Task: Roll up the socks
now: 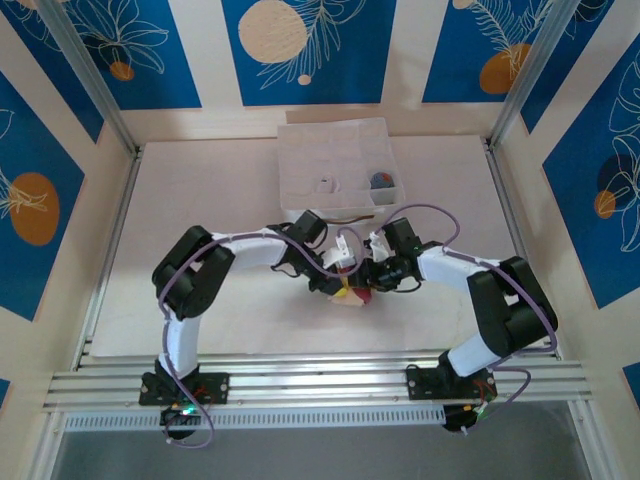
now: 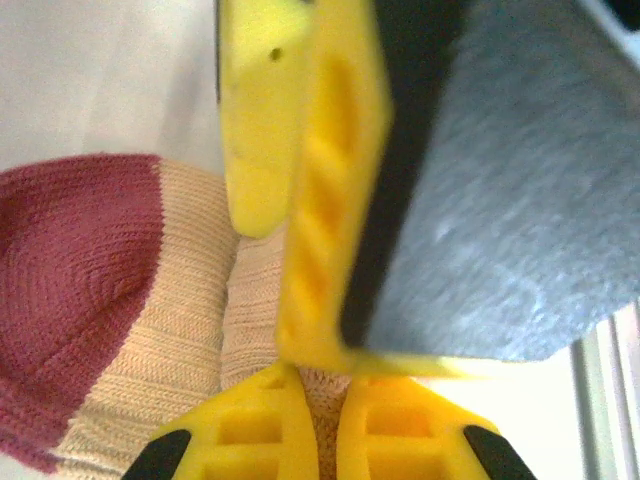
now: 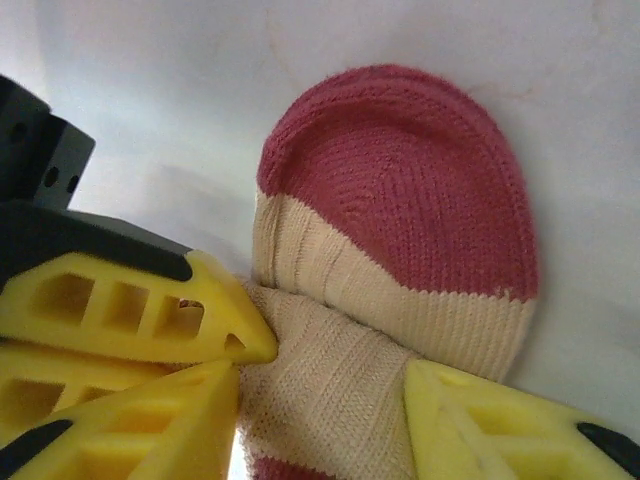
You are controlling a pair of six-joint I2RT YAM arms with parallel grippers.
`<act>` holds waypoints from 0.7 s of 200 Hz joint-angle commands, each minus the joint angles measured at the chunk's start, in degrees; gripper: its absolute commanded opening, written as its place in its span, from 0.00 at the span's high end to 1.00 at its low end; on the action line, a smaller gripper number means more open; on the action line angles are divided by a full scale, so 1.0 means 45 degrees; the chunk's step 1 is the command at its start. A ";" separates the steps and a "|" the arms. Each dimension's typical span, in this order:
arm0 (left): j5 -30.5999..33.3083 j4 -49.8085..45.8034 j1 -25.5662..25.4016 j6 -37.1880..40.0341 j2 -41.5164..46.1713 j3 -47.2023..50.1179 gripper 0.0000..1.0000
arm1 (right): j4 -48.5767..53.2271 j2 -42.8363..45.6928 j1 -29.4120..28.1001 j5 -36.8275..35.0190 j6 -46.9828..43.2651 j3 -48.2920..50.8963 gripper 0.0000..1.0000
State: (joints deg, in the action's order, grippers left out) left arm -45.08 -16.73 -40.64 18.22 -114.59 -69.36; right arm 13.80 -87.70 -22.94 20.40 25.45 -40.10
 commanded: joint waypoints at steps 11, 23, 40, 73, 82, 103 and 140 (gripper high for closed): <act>0.0705 -0.0151 0.0381 -0.1568 -0.0509 0.0808 0.96 | 0.0637 -0.0860 -0.0161 -0.0130 0.0035 -0.0298 0.74; 0.0844 0.0059 0.0399 -0.1631 -0.0356 0.0945 0.91 | 0.0931 -0.1288 -0.0201 -0.0251 0.0047 -0.0570 0.83; 0.1051 0.0244 0.0380 -0.1532 -0.0086 0.1098 0.81 | 0.1325 -0.1801 -0.0216 -0.0373 0.0040 -0.0851 0.92; -0.0129 0.1965 0.0377 -0.0357 0.1460 0.2357 0.71 | 0.2209 -0.2471 -0.0232 -0.0510 -0.0104 -0.1415 0.99; -0.0245 0.2494 0.0362 -0.0082 0.1951 0.2789 0.69 | 0.2430 -0.2604 -0.0239 -0.0519 -0.0163 -0.1579 1.00; -0.0025 0.3215 0.0371 0.0857 0.2999 0.3620 0.64 | 0.2849 -0.2785 -0.0264 -0.0511 -0.0328 -0.1882 1.00; 0.2139 0.5461 -0.0079 0.2018 0.5054 0.5309 0.61 | 0.3394 -0.3081 -0.0457 -0.0437 -0.0665 -0.2350 1.00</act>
State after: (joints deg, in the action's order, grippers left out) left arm -41.60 -0.19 -39.40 20.80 -98.30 -49.63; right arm 22.68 -98.74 -24.12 22.31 24.69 -50.30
